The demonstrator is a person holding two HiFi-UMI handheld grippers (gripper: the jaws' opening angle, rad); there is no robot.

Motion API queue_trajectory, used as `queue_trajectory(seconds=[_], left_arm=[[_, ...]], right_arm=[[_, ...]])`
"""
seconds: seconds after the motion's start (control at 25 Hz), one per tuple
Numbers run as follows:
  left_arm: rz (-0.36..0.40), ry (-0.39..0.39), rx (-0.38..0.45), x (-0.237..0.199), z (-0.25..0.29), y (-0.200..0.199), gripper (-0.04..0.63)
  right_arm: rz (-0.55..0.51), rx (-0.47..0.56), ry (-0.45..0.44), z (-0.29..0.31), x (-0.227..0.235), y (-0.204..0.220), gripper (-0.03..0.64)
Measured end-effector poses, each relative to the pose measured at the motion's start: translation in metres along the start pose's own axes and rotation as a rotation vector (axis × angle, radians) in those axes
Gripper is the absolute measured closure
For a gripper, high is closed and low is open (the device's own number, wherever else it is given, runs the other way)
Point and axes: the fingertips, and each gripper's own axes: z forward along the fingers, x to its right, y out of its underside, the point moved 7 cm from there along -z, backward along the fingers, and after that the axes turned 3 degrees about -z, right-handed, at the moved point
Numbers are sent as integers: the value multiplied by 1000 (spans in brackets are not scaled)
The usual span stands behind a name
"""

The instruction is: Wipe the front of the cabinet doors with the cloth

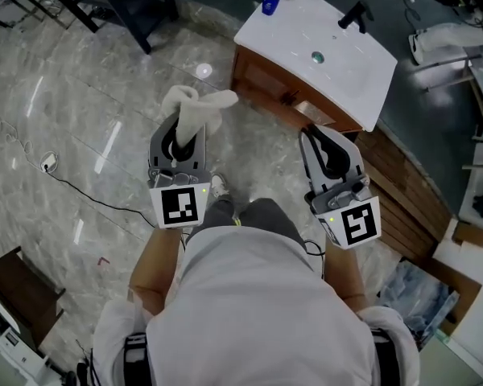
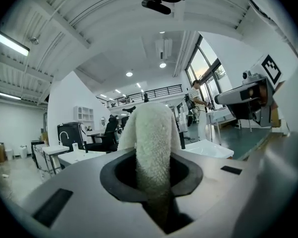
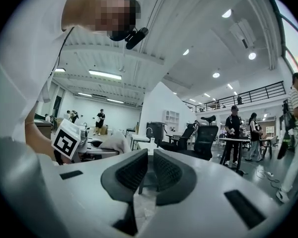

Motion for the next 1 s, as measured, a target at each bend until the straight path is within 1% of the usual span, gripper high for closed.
queue_trajectory(seconds=[0.08,0.16,0.28,0.32,0.4,0.48,0.64,0.72,0.8,0.92,1.0], left_arm=[[16,17,-1,4,16,0,503],[52,32,-12,11,35,2,503],[64,28,-30,21,60,10,503],[80,28,-37,23,68,13,503],[126,36,-62,28,83,24,503],[154,46,-89,32,100,40,503],[197,60,-122,33,129,75,503],[195,57,-147,32,140,99,503],[176,50,-167,30,152,126,503],[141,39,-177,34,172,168,503],[136,42,-175,40,185,195,503]], right_arm=[[5,-7,7,3,12,6,558],[18,-14,12,5,26,17,558],[30,-10,8,15,47,34,558],[35,-5,9,20,54,40,558],[54,-11,3,30,66,59,558],[70,-24,-10,41,75,84,558],[42,-48,-41,68,84,129,558],[38,-63,-54,79,83,155,558],[38,-78,-64,90,82,184,558],[49,-99,-61,100,81,232,558],[54,-109,-55,101,81,266,558]])
